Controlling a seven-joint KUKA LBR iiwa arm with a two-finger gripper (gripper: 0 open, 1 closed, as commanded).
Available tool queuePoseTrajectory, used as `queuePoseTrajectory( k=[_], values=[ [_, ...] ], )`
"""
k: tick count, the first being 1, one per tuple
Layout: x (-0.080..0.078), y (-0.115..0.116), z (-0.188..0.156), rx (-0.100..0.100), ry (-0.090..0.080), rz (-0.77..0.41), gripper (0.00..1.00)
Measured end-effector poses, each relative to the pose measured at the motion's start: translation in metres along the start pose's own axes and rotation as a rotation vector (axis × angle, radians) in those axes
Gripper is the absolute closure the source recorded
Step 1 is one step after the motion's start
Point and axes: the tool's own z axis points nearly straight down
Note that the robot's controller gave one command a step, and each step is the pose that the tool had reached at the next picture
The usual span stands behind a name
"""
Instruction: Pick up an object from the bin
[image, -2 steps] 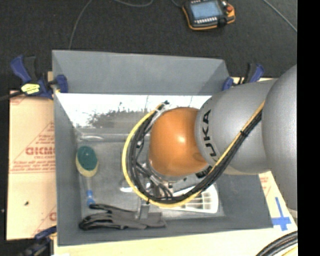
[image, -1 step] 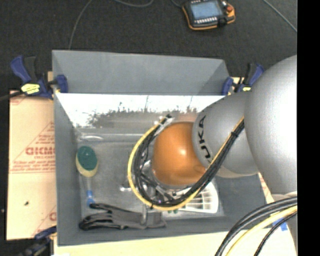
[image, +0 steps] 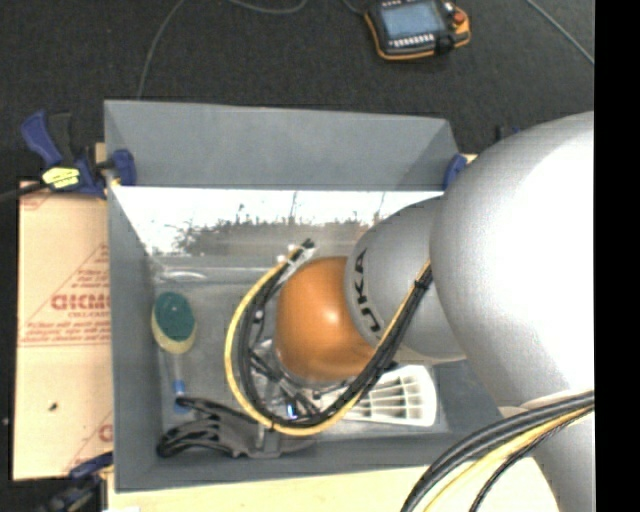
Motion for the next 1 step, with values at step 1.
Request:
queuePoseTrajectory(
  k=[1],
  values=[
    [0.0033, 0.0041, 0.0020, 0.002, 0.012, -0.016, 1.00]
  ],
)
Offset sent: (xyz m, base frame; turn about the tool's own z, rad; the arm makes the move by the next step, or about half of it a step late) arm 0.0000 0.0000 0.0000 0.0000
